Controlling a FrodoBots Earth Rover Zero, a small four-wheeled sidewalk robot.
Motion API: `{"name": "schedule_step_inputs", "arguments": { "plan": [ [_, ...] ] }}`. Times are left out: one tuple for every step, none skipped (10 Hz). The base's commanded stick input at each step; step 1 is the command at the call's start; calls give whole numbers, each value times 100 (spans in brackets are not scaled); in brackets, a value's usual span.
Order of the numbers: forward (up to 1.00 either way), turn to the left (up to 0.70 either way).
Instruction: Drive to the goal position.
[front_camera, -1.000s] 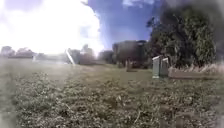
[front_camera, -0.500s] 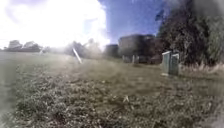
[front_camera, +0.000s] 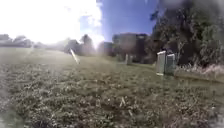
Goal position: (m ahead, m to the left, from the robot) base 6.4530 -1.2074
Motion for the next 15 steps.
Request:
{"name": "schedule_step_inputs", "arguments": {
  "plan": [
    [50,0],
    [50,0],
    [50,0],
    [50,0],
    [50,0],
    [36,0],
    [13,0],
    [0,0],
    [0,0],
    [0,0],
    [0,0],
    [0,0],
    [0,0],
    [0,0],
    [0,0]
  ]
}}
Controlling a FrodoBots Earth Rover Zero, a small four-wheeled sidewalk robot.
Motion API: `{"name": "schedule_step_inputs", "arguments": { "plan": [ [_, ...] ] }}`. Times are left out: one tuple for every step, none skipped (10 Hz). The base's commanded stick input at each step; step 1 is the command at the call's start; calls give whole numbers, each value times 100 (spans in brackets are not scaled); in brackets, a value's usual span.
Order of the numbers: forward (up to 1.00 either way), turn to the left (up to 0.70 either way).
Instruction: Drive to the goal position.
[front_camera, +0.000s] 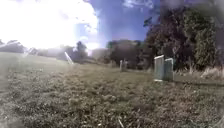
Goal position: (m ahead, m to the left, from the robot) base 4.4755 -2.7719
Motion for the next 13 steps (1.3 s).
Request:
{"name": "schedule_step_inputs", "arguments": {
  "plan": [
    [0,0],
    [5,0],
    [27,0],
    [48,0],
    [50,0],
    [50,0],
    [50,0],
    [50,0],
    [50,-26],
    [50,-39],
    [50,-49],
    [50,-38],
    [50,-27]
  ]
}}
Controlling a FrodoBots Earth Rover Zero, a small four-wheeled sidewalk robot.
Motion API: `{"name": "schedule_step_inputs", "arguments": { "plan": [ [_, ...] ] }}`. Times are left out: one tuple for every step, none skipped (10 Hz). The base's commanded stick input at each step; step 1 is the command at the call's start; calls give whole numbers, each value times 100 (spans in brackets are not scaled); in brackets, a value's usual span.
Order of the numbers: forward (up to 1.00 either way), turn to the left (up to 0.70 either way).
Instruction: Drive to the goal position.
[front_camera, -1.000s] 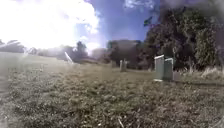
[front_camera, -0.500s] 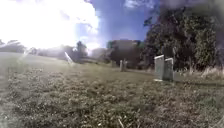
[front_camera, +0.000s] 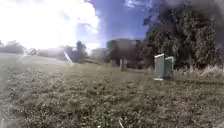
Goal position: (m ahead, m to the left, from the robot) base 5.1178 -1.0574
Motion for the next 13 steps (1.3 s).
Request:
{"name": "schedule_step_inputs", "arguments": {
  "plan": [
    [50,-16],
    [50,-4],
    [50,0],
    [50,0],
    [50,0],
    [50,0],
    [50,0],
    [50,0],
    [50,0],
    [50,0],
    [50,0],
    [50,0],
    [50,0]
  ]
}}
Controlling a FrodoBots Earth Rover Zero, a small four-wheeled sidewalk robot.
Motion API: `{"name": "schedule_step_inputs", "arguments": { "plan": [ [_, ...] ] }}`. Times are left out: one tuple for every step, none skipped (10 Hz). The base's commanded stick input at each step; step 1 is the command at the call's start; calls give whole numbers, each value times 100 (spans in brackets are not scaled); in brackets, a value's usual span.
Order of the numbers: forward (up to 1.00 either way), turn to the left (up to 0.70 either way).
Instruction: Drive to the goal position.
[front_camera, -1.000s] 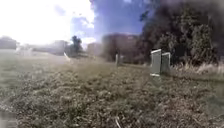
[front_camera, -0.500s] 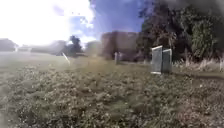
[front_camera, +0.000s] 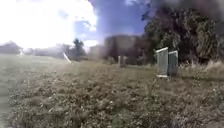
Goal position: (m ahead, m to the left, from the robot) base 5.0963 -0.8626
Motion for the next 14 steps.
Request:
{"name": "schedule_step_inputs", "arguments": {
  "plan": [
    [50,0],
    [50,0],
    [50,0],
    [50,0],
    [50,0],
    [50,0],
    [50,0],
    [50,0],
    [50,0],
    [50,0],
    [50,0],
    [50,0],
    [0,0],
    [0,0]
  ]
}}
